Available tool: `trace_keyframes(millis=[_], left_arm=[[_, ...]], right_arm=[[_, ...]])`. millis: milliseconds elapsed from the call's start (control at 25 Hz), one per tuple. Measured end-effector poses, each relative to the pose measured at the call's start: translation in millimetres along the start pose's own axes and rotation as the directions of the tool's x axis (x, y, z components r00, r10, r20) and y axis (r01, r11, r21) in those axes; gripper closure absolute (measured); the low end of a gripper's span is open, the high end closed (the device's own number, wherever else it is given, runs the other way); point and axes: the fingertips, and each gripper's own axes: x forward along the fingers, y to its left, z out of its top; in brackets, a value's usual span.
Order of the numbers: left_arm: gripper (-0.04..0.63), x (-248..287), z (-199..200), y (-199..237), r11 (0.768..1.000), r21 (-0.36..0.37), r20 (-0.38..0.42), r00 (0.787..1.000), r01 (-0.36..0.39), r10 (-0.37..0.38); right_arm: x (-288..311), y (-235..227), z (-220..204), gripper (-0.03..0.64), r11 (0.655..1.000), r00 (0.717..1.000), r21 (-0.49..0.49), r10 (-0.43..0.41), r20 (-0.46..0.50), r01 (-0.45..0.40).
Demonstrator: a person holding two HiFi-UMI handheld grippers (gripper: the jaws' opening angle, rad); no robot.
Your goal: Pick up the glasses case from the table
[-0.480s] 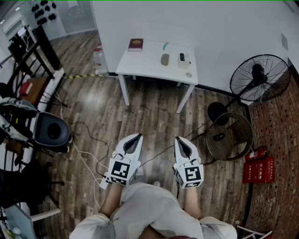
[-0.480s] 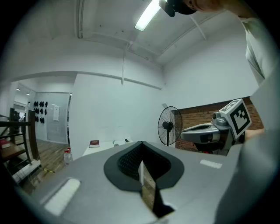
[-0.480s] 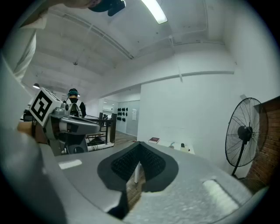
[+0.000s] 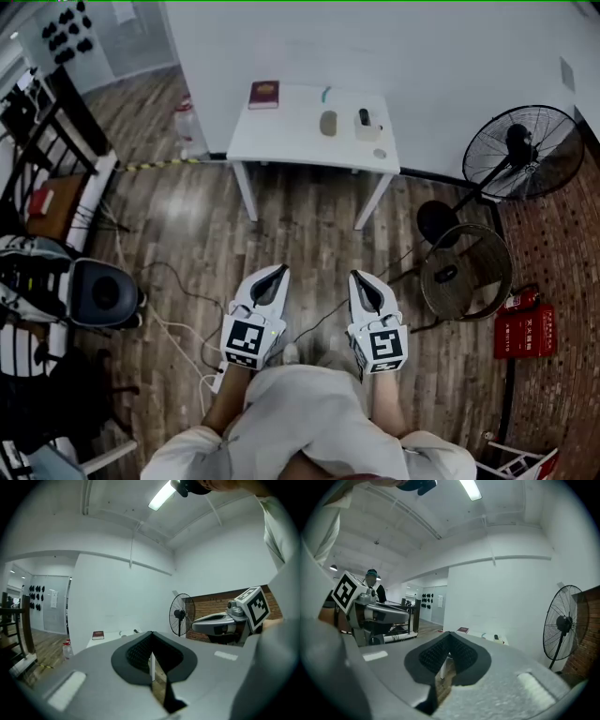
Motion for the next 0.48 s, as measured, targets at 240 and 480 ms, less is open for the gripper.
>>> trace_keyframes(millis=[240,480], left_arm=[[0.577,17,-2,25,0.999,-0.021,-0.001,1.0,0.024,-0.024],[0.577,38,-4,43,0.999,-0.036,-0.008,0.999,0.036,-0.036]], right_arm=[[23,3,-2,0.612,1.0,0.999,0.001,-0.018,-0.03,0.018],[46,-9,-3,0.612,0.999,0.999,-0.003,-0.035,-0.039,0.035]])
